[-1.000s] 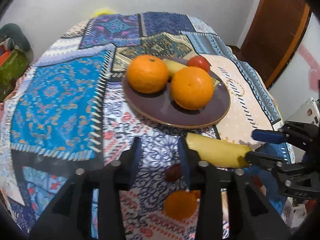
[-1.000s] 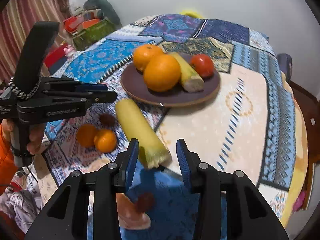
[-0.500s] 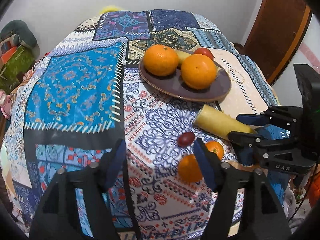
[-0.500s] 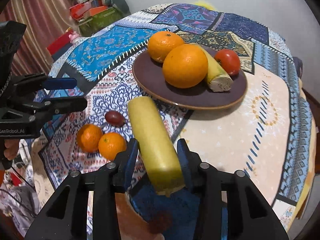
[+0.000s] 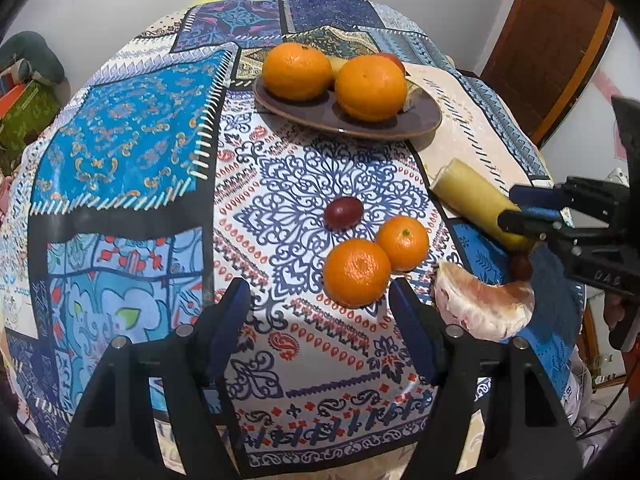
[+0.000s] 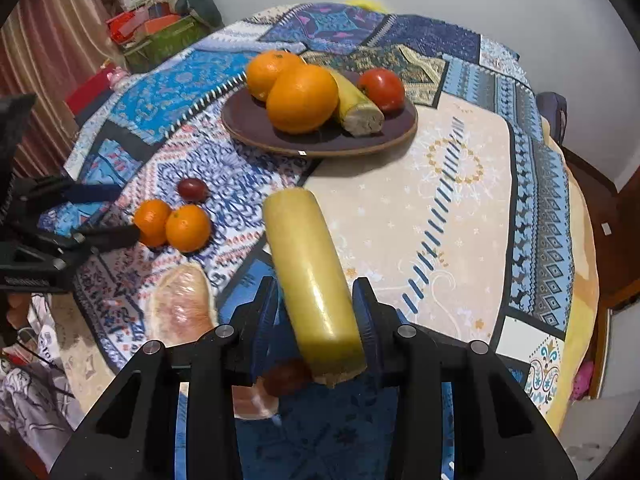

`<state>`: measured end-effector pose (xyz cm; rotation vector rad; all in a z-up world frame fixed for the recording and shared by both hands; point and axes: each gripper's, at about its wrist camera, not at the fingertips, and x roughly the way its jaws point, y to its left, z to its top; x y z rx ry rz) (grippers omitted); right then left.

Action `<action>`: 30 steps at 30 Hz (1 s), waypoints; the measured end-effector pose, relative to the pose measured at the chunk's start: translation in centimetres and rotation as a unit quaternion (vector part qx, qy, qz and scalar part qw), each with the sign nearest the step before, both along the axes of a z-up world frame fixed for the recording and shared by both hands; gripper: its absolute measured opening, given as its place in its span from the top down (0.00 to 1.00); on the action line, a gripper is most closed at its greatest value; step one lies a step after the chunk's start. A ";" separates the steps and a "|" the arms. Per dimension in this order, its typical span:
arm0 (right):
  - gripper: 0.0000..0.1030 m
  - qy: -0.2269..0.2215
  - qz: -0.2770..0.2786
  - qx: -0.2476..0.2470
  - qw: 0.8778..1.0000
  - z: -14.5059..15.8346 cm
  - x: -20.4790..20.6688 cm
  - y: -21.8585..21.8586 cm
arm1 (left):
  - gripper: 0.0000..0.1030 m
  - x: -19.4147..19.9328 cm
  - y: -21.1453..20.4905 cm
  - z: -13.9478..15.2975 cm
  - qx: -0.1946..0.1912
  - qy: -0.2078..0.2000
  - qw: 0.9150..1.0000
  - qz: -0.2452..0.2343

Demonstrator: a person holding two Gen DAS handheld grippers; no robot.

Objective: Organize fruits
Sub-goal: 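Lift the cylinder with the right gripper while the left gripper grasps a mandarin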

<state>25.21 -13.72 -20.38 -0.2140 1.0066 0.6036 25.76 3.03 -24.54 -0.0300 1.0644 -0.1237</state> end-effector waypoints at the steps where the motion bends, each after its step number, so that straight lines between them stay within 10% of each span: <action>1: 0.65 -0.003 0.003 0.005 1.000 0.2 0.0 0.2 | 0.31 0.1 -0.1 -0.2 -0.002 0.003 1.000 -0.001; 15: 0.57 0.020 -0.015 0.008 1.000 -2.1 2.6 2.2 | 0.64 1.7 -1.0 -0.7 -0.041 -0.005 0.999 -0.015; 30: 0.65 -0.012 -0.058 0.052 0.997 1.4 2.5 -0.4 | 0.64 1.7 0.1 3.4 -0.032 -0.056 0.998 0.008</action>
